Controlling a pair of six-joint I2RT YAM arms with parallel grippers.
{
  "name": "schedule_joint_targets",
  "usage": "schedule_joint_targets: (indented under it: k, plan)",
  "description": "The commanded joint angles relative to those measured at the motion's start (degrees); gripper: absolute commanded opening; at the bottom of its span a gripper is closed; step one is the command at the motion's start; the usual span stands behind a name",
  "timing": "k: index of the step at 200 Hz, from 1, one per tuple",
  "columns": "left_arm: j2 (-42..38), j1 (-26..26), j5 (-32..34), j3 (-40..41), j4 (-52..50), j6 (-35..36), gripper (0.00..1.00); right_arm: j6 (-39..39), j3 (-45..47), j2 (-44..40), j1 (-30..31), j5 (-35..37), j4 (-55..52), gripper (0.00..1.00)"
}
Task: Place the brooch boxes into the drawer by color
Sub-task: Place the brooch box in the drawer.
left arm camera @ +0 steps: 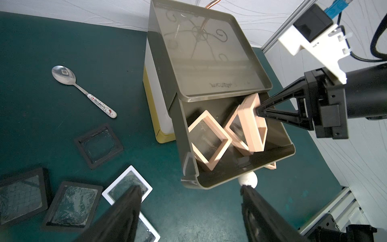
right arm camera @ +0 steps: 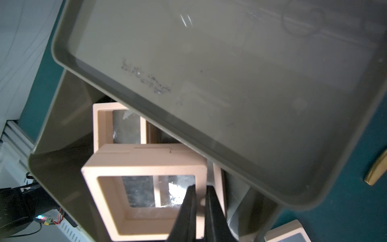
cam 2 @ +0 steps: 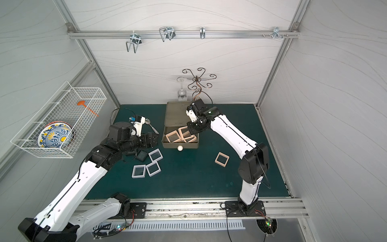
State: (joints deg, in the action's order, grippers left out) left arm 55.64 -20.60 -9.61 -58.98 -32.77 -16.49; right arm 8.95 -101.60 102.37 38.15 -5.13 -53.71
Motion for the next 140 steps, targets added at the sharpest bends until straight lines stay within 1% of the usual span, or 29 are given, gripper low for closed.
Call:
schedule_joint_targets:
  k: [1,14,38,64,71,105,112,125,140]
  plan:
    - [-0.53,0.23,0.37,-1.13,0.96,0.50,0.79,-1.83,-1.49,-0.89,-0.39,2.62,-4.64,0.00]
    - [-0.62,0.30,0.36,-1.13,0.96,0.51,0.78,-1.88,-1.56,-0.42,-0.42,2.58,-4.82,0.00]
    - [-0.77,0.30,0.71,-1.05,0.83,0.58,0.78,-1.78,-1.19,-0.96,-0.44,2.92,-4.03,0.16]
    - [-0.62,0.30,0.62,-1.05,0.93,0.50,0.79,-1.07,-0.11,-3.39,-0.48,3.60,-1.79,0.23]
    - [-0.53,0.30,0.49,-0.96,1.03,0.45,0.79,-0.79,0.33,-4.04,-0.58,3.37,-1.22,0.26]
    - [-0.35,0.30,0.50,-0.96,1.06,0.37,0.78,0.24,3.67,-8.99,-0.91,3.80,2.28,0.29]
    - [-0.46,0.30,0.55,-0.96,1.01,0.41,0.79,0.53,5.49,-11.03,-1.62,3.41,4.03,0.31]
    - [-0.46,0.30,0.72,-0.93,1.13,0.32,0.79,1.59,10.93,-14.91,-4.67,1.31,8.28,0.37]
    - [-0.44,0.28,0.40,-0.96,1.15,0.23,0.79,2.50,15.93,-18.06,-9.01,-0.75,9.88,0.38]
